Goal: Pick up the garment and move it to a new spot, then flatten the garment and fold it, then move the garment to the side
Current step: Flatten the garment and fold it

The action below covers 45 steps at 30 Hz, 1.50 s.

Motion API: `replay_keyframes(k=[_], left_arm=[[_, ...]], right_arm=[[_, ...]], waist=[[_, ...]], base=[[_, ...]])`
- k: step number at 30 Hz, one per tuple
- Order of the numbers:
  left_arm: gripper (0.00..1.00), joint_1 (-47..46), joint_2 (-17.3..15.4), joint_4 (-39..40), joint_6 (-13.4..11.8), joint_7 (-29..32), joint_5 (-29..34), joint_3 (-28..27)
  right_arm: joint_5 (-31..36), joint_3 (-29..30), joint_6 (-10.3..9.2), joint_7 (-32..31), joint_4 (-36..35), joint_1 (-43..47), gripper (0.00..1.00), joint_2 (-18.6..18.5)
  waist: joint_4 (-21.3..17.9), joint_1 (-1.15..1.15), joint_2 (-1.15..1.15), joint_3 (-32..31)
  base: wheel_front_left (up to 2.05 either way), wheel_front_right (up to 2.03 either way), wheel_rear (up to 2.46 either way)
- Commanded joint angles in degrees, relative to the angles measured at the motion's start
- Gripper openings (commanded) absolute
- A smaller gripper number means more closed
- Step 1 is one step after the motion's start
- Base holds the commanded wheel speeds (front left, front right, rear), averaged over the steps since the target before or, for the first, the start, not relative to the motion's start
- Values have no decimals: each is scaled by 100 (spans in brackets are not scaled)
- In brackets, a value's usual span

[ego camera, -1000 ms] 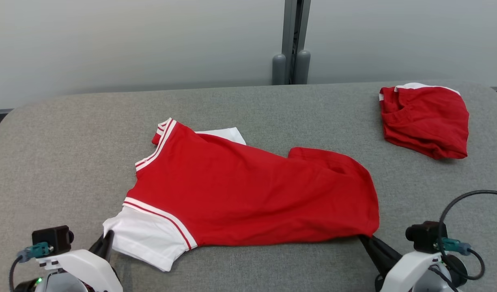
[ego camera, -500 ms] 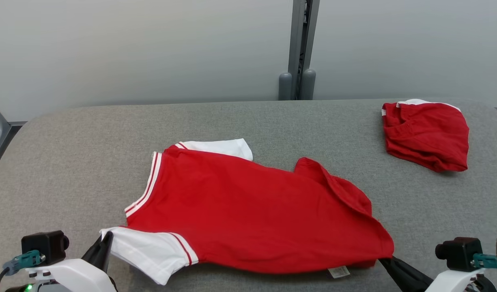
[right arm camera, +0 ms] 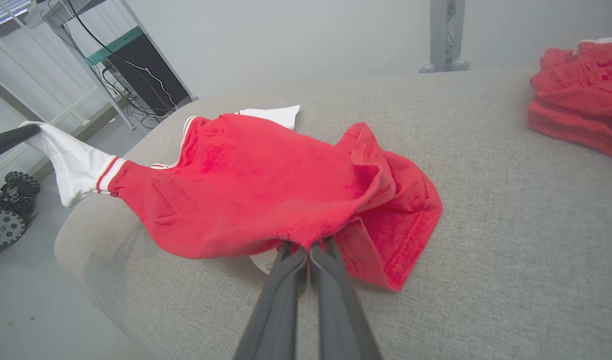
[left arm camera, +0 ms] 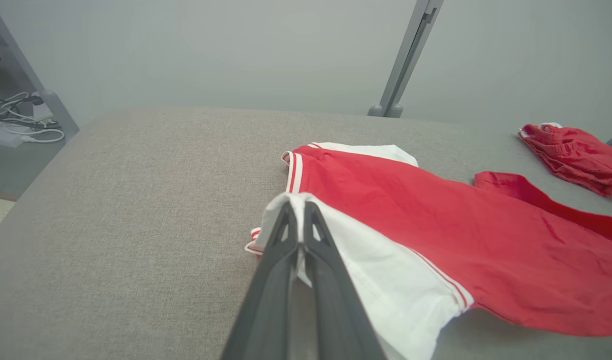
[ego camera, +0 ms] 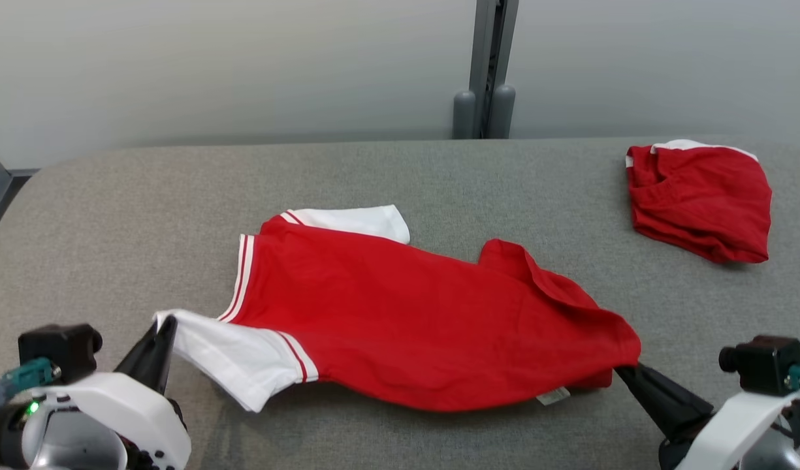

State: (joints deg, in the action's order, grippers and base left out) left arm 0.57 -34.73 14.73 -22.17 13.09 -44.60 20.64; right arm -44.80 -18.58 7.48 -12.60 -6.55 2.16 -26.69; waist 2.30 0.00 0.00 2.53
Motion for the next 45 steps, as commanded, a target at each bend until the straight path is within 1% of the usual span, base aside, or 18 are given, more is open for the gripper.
replay_keyframes(k=[1,3,5,6,8,11,16,21,24,25,26,30,33,35,38,40,42,45], left_arm=[[0,-217,-37,20,60,21,50,-36],[0,-442,-103,-43,133,78,106,-19],[0,-767,-121,-120,277,146,80,-9],[0,-959,-185,-210,356,196,126,12],[0,-1445,-187,-410,573,279,72,-10],[0,-2307,-239,-928,909,463,127,42],[0,-3971,-103,-2018,1516,710,220,193],[0,-5622,84,-3285,2081,829,484,413],[0,-6586,199,-3980,2301,788,642,460],[0,-6586,199,-3980,2301,788,642,460],[0,-6880,251,-4197,2362,750,684,467],[0,-7925,379,-5024,2494,487,911,495],[0,-8672,392,-5530,2580,164,1072,472],[0,-9163,411,-5777,2597,-197,1183,431],[0,-9735,559,-6112,2579,-721,1185,289],[0,-10099,644,-6278,2644,-1036,1214,274],[0,-10248,806,-6487,2725,-1195,1100,251],[0,-10365,918,-6711,2861,-1392,1099,362]], right_arm=[[45,42,4,-21,-73,-177,0,9],[-17,33,4,-64,-133,-392,0,9],[-65,-7,4,-143,-122,-714,0,-61],[-115,-37,4,-194,-96,-909,0,-83],[-375,-148,4,-345,-39,-1342,0,-88],[-693,-297,4,-586,207,-2175,0,-226],[-1200,-594,4,-995,735,-3683,0,-443],[-1588,-944,4,-1341,1291,-5170,0,-582],[-1735,-1092,4,-1376,1632,-6044,0,-591],[-1735,-1092,4,-1376,1632,-6044,0,-591],[-1764,-1117,4,-1333,1744,-6327,0,-588],[-1835,-1204,4,-924,2186,-7463,0,-514],[-1766,-1207,4,-415,2588,-8274,0,-460],[-1611,-1228,4,34,2820,-8820,0,-430],[-1336,-1253,3,787,3194,-9496,0,-454],[-1155,-1224,3,1431,3455,-9943,0,-477],[-1175,-1311,2,1808,3676,-10148,0,-390],[-1351,-1652,3,1893,3806,-10270,0,-357]], waist=[[-38,0,0,148],[-73,0,0,292],[-105,0,0,475],[-126,0,0,577],[-164,0,0,807],[-211,0,0,1199],[-236,0,0,1886],[-230,0,0,2468],[-229,0,0,2764],[-229,0,0,2764],[-229,0,0,2849],[-277,0,0,3128],[-322,0,0,3258],[-348,0,0,3329],[-333,0,0,3385],[-304,0,0,3395],[-264,0,0,3371],[-239,0,0,3342]], base=[[0,0,0],[0,0,0],[0,0,0],[0,0,0],[0,0,0],[0,0,0],[0,0,0],[0,0,0],[0,0,0],[0,0,0],[0,0,0],[0,0,0],[0,0,0],[0,0,0],[0,0,0],[0,0,0],[0,0,0],[0,0,0]])
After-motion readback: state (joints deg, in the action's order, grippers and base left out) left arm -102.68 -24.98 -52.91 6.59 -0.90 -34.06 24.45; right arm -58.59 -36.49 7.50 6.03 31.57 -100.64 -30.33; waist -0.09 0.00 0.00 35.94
